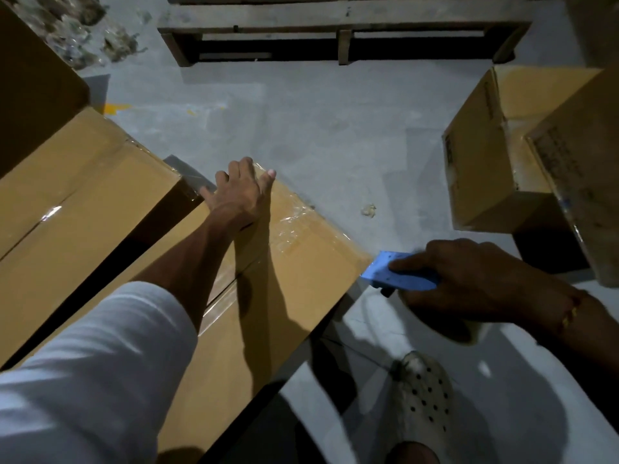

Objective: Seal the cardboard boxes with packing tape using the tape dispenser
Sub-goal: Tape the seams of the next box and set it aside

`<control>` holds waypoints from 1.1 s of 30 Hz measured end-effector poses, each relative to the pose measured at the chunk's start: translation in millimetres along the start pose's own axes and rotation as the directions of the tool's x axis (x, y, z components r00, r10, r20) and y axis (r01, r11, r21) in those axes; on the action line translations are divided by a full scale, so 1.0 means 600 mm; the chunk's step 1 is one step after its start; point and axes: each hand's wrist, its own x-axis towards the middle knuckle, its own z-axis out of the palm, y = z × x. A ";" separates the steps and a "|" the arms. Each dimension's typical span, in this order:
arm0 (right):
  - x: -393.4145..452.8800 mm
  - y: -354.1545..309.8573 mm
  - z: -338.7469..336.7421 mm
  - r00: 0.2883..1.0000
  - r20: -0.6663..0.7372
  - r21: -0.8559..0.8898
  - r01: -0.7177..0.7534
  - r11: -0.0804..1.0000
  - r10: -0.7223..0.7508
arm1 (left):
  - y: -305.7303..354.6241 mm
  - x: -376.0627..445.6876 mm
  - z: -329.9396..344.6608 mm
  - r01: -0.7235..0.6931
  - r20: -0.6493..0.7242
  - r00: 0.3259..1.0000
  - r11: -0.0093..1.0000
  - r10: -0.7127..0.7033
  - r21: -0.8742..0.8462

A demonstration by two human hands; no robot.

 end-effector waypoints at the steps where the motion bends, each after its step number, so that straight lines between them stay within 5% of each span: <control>1: 0.004 -0.001 -0.002 1.000 0.002 0.003 0.002 1.000 -0.002 | -0.001 0.001 0.000 0.001 0.000 1.000 1.000 -0.001 0.007; 11: -0.001 -0.002 -0.012 0.998 0.055 0.004 -0.007 1.000 0.006 | -0.006 0.002 0.001 -0.005 -0.014 1.000 1.000 0.005 0.023; 21: 0.004 -0.015 -0.006 0.998 -0.055 -0.034 0.014 0.999 -0.016 | -0.009 -0.001 0.003 -0.044 -0.017 0.999 0.997 0.045 0.070; 26: 0.039 0.000 0.068 0.997 -0.053 -0.253 -0.063 0.965 0.051 | -0.012 -0.017 0.022 -0.083 -0.038 0.995 0.984 0.090 0.158; 30: 0.035 0.042 0.112 0.984 0.029 0.096 -0.180 0.979 0.178 | -0.003 -0.068 0.040 -0.168 -0.029 0.984 0.973 0.175 0.158; 33: 0.011 0.067 0.109 0.953 -0.116 0.476 -0.194 0.858 0.280 | 0.009 -0.111 0.053 -0.324 0.002 0.944 0.930 0.329 0.171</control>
